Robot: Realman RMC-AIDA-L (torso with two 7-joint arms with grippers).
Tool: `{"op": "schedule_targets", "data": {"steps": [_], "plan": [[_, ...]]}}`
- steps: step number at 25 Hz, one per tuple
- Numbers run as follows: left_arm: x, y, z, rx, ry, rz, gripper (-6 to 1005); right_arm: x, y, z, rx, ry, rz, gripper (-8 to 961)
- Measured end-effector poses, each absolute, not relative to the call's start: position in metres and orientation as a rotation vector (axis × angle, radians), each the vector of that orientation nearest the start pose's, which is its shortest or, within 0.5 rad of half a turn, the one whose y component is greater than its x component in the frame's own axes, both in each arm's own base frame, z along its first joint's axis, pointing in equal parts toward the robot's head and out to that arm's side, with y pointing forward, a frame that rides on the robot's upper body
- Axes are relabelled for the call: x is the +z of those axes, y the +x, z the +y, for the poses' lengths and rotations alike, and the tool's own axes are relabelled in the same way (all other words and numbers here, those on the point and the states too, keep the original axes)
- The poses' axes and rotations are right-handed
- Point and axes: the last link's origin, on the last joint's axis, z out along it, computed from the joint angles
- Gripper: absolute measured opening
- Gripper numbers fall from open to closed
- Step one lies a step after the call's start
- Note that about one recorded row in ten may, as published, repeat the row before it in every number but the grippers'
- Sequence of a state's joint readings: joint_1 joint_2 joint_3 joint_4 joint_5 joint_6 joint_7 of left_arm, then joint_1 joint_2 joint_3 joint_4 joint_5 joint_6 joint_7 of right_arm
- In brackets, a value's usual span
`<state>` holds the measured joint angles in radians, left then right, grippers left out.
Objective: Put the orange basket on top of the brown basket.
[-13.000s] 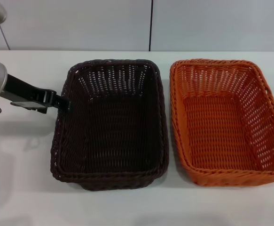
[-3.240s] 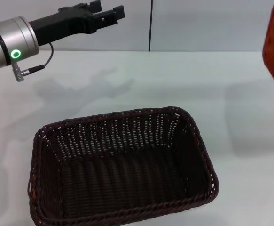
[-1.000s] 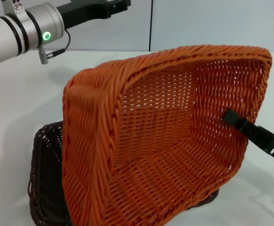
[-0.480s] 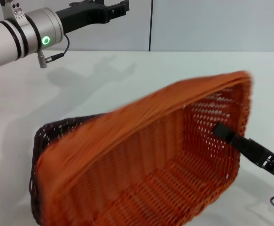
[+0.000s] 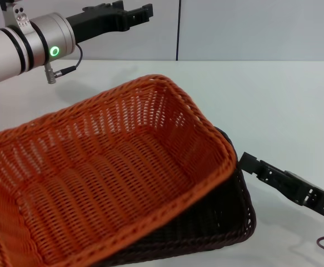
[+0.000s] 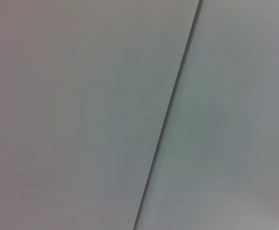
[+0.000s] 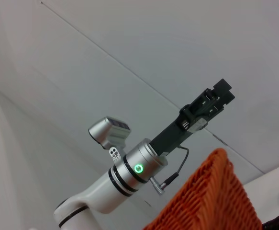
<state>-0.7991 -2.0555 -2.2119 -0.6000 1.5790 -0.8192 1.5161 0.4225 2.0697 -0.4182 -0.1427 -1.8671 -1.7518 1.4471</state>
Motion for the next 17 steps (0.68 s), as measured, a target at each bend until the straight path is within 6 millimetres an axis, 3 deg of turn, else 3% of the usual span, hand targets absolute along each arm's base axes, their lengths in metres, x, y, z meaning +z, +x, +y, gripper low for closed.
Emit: {"op": "schedule_targets", "data": {"steps": [6, 13, 14, 15, 16, 17], "plan": [[0.021, -0.177, 0.472, -0.794, -2.163, -0.795, 829, -0.019, 0.287, 0.252, 1.472, -2.298, 1.304, 731], [0.024, -0.178, 0.472, -0.798, -2.155, -0.788, 829, 0.012, 0.304, 0.256, 1.45, -2.206, 1.233, 734], [0.025, -0.179, 0.472, -0.801, -2.151, -0.788, 829, 0.028, 0.312, 0.257, 1.458, -2.146, 1.198, 734], [0.025, -0.179, 0.472, -0.801, -2.151, -0.788, 829, 0.028, 0.312, 0.257, 1.458, -2.146, 1.198, 734], [0.026, -0.179, 0.472, -0.803, -2.149, -0.788, 829, 0.047, 0.323, 0.256, 1.461, -2.058, 1.154, 734], [0.027, -0.179, 0.473, -0.805, -2.145, -0.787, 829, 0.047, 0.323, 0.256, 1.461, -2.058, 1.154, 734]]}}
